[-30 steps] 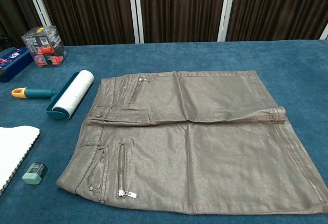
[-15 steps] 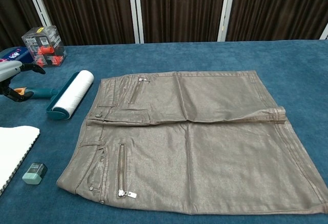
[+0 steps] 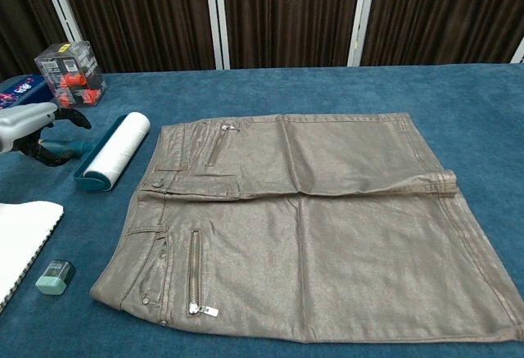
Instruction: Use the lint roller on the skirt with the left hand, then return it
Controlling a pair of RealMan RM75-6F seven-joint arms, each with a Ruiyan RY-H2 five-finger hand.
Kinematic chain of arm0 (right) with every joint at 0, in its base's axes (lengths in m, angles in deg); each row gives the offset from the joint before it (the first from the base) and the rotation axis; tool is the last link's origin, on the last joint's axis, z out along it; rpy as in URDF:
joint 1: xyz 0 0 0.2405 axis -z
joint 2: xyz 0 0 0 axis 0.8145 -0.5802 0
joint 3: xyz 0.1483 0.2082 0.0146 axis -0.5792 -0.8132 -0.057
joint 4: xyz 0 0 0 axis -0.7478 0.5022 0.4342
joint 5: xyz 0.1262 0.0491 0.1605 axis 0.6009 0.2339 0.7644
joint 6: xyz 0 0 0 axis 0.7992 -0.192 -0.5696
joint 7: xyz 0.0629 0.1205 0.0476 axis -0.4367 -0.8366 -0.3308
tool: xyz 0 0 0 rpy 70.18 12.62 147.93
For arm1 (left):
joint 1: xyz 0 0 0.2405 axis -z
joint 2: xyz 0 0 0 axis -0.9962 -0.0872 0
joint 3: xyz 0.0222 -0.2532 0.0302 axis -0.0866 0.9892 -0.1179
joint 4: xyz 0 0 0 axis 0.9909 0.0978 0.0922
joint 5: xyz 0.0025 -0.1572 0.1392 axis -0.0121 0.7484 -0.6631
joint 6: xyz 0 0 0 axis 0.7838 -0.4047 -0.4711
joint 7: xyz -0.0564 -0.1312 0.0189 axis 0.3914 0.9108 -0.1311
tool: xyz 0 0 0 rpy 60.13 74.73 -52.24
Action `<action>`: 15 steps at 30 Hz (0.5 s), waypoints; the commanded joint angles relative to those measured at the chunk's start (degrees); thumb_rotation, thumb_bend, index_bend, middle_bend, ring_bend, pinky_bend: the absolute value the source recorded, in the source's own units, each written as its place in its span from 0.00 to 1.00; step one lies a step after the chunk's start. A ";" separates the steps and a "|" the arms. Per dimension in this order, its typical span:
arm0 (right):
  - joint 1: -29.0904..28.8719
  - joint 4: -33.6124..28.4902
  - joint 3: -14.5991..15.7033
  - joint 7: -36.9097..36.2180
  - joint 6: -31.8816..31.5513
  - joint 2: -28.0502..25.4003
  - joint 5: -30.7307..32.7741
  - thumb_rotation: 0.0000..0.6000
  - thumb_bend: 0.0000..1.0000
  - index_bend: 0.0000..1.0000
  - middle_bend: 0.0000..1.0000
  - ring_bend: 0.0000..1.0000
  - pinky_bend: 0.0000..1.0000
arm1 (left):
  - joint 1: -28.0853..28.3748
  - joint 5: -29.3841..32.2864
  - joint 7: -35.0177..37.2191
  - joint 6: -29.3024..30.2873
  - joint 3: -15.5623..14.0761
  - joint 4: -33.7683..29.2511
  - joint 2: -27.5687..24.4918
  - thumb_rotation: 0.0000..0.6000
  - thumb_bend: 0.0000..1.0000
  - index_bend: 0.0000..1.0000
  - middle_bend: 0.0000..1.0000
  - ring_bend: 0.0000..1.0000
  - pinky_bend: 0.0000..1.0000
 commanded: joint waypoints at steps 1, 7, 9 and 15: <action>-0.05 0.17 -0.03 -0.02 0.07 0.06 0.14 1.00 0.00 0.00 0.00 0.00 0.00 | 0.28 0.19 -0.51 -0.30 -0.06 0.44 0.44 1.00 0.50 0.23 0.16 0.07 0.15; -0.14 0.19 0.02 0.17 0.38 -0.01 0.54 1.00 0.00 0.00 0.00 0.00 0.00 | 0.69 0.98 -1.18 -1.28 0.04 1.83 1.53 1.00 0.50 0.27 0.17 0.09 0.16; -0.13 0.19 -0.02 0.07 0.37 -0.02 0.65 1.00 0.00 0.00 0.00 0.00 0.00 | 0.75 0.97 -1.35 -1.23 -0.01 2.32 1.77 1.00 0.50 0.29 0.19 0.10 0.18; -0.05 0.29 -0.13 -0.55 0.07 -0.17 0.65 1.00 0.00 0.00 0.00 0.00 0.00 | 0.99 0.63 -1.18 -0.41 -0.06 3.74 2.82 1.00 0.50 0.36 0.28 0.17 0.23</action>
